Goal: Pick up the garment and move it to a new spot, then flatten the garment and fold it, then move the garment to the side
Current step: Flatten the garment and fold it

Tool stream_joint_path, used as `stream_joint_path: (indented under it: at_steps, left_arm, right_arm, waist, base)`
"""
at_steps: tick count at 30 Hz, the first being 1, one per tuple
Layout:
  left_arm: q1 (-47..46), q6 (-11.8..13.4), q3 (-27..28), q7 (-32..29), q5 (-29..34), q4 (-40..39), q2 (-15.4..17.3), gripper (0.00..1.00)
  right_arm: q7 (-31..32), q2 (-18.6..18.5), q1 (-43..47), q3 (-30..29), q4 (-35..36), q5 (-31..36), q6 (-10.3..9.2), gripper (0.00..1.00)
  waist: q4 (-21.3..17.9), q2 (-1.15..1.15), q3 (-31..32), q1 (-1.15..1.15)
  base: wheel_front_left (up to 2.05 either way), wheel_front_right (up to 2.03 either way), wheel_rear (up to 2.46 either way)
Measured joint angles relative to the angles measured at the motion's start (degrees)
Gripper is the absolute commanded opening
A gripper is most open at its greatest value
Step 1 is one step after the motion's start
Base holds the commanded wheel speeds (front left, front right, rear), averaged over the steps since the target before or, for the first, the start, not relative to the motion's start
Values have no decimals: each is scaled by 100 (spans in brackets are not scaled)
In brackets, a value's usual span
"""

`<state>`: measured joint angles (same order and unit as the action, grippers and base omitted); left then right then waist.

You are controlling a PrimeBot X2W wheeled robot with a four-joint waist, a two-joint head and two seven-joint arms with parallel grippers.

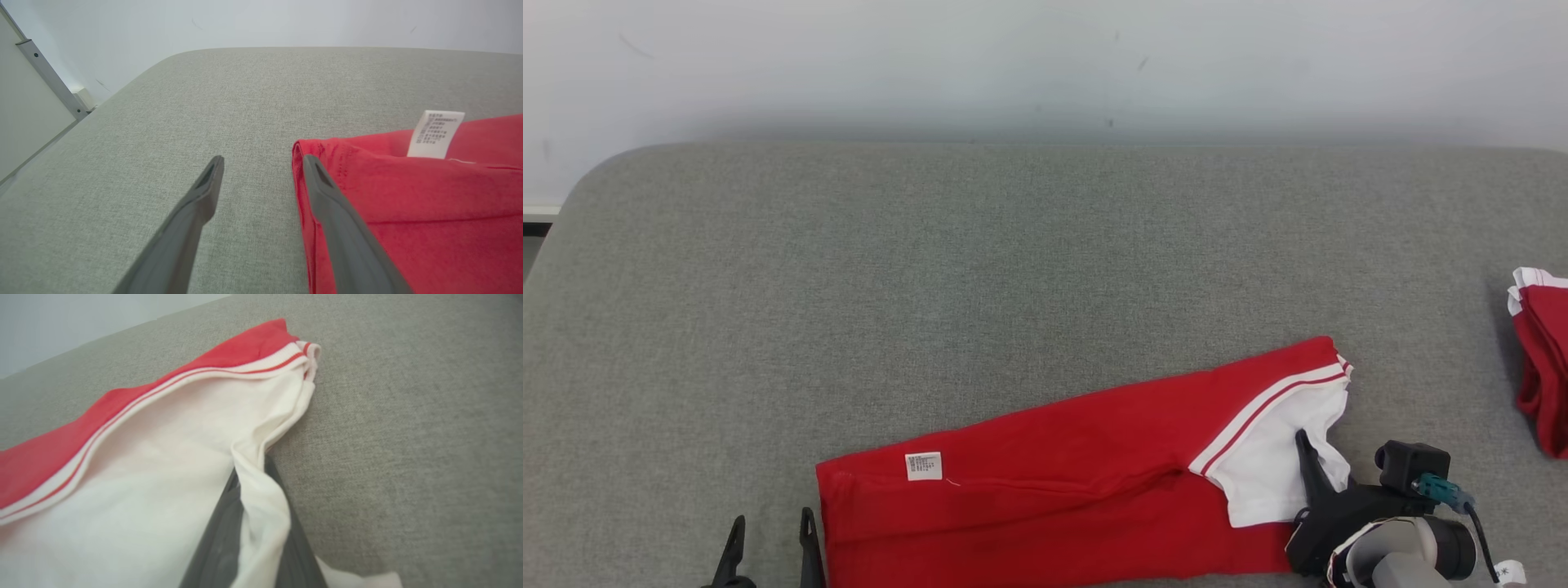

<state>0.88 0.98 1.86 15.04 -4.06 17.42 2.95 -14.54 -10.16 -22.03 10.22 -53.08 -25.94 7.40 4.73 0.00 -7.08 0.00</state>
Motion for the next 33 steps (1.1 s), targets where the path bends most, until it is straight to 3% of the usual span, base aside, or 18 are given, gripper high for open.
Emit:
stream_joint_path:
  at_steps: [5, 9, 16, 23, 33]
  left_arm:
    - [-3, -5, -25, 1, -15, -4, -1, 100]
    - [-7, -42, -46, 0, -16, 2, -3, 100]
    - [-6, -93, -80, 0, -94, 75, -1, 100]
    - [3, -143, -138, 0, -100, 158, -1, 100]
    - [2, -199, -453, 0, -109, 225, -2, 100]
  right_arm:
    - [-58, -163, -34, -407, 92, -62, 23, 0]
    - [-54, -313, 59, -1117, 703, 247, 16, 0]
    - [-54, 32, 409, -1324, 1661, 705, 16, 0]
    - [-57, 286, 748, -347, 2350, 628, 15, 0]
    - [-57, 403, 715, 1493, 2347, -65, 15, 0]
  waist:
    - [-39, 0, 23, 0]
    - [-96, 1, 58, 1]
    - [-193, 1, 137, 1]
    - [-273, 1, 283, 1]
    - [7, 0, 386, 0]
  base:
    - [0, 0, 0]
    - [0, 0, 0]
    - [0, 0, 0]
    - [0, 0, 0]
    - [0, 0, 0]
